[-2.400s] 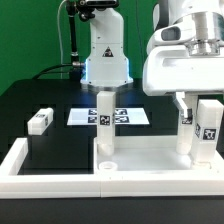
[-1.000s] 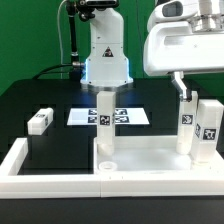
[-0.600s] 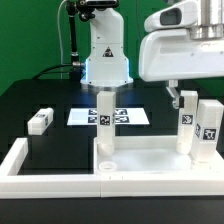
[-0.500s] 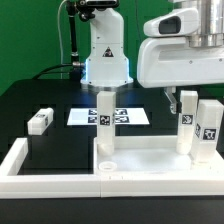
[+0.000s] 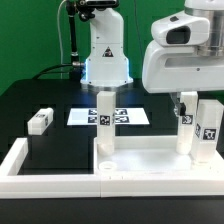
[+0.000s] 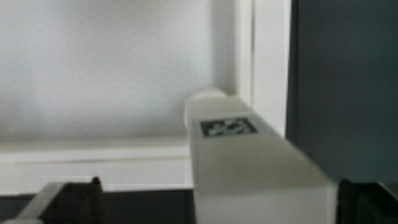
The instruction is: Assemble desk
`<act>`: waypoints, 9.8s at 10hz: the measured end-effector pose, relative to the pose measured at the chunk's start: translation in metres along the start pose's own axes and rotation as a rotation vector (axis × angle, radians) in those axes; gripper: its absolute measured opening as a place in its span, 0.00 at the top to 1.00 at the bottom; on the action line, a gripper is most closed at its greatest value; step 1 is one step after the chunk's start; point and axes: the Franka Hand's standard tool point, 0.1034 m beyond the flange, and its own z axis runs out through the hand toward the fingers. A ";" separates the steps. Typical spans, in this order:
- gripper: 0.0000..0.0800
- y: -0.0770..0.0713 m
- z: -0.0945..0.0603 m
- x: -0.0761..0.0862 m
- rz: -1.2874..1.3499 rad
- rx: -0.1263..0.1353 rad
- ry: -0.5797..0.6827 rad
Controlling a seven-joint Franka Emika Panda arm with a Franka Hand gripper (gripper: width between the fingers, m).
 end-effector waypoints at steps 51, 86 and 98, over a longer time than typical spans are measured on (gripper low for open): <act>0.99 0.014 0.016 0.013 -0.057 -0.019 0.198; 0.64 0.015 0.001 0.012 1.066 0.091 0.116; 0.19 -0.003 0.004 0.001 0.814 0.041 0.044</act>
Offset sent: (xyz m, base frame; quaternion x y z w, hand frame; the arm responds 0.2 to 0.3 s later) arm 0.0000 0.0000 0.0000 0.0000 0.0000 0.1296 0.9916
